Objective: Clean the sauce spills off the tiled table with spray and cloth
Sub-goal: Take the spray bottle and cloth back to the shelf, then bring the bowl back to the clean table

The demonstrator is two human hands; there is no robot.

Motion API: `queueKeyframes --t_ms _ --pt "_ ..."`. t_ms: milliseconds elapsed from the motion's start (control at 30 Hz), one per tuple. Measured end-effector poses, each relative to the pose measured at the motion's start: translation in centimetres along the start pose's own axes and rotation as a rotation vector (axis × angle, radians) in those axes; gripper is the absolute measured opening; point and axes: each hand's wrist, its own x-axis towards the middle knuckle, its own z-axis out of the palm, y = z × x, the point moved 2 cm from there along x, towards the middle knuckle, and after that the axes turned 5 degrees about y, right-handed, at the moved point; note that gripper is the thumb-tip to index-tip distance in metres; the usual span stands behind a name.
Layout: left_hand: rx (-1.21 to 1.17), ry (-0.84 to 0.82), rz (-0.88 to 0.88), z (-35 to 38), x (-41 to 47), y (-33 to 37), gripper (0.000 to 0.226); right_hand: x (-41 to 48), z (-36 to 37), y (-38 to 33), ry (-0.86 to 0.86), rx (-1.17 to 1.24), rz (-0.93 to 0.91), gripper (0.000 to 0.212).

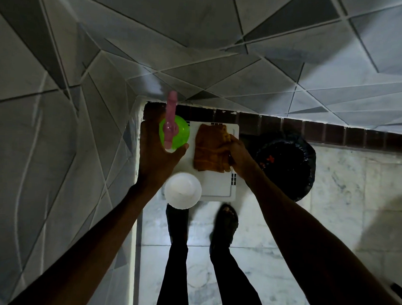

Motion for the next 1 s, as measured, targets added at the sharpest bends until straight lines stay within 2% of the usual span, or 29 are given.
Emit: queueKeyframes --t_ms 100,267,367,467,533,633,733,800,867,900,933,1000 --pt "-0.011 -0.051 -0.011 0.2 0.5 -0.2 0.074 0.1 0.1 -0.5 -0.005 0.006 0.009 0.033" --pt "0.029 -0.071 -0.004 0.3 1.2 -1.4 0.086 1.0 0.4 -0.9 0.243 -0.246 0.007 0.030" --pt "0.015 -0.081 -0.004 0.5 1.2 -1.6 0.086 0.8 0.6 -0.6 0.306 -0.227 -0.014 0.015" --pt "0.000 -0.069 0.006 0.4 0.9 -1.5 0.086 0.7 0.5 -0.3 0.379 -0.201 -0.048 0.021" --pt "-0.004 -0.065 -0.002 0.4 0.6 -1.2 0.087 0.5 0.4 -0.5 0.396 -0.290 -0.069 0.012" --pt "-0.016 -0.081 -0.012 0.5 0.7 -1.6 0.090 0.2 0.0 -0.7 0.457 -0.487 -0.106 0.031" --pt "-0.009 -0.084 -0.019 0.6 0.3 -2.2 0.091 -0.5 -0.4 -0.9 0.565 -0.615 -0.186 0.033" --pt "-0.023 -0.083 -0.038 0.4 -0.2 -2.4 0.093 -1.4 -0.7 -0.8 0.546 -0.615 -0.217 0.023" --pt "-0.017 -0.078 -0.092 0.1 -0.9 -2.7 0.098 -2.7 -0.6 -0.3 0.428 -0.586 -0.189 0.010" --pt "-0.003 -0.064 -0.134 -0.2 -1.3 -2.9 0.099 -3.5 -0.3 0.0 0.364 -0.615 -0.183 0.012" --pt "0.005 -0.052 -0.183 -0.5 -1.8 -3.2 0.096 -4.1 0.0 0.5 0.309 -0.671 -0.192 0.015" --pt "0.050 -0.074 -0.293 -1.1 -2.8 -4.2 0.075 -5.4 0.8 1.6 0.226 -0.699 -0.199 0.018"
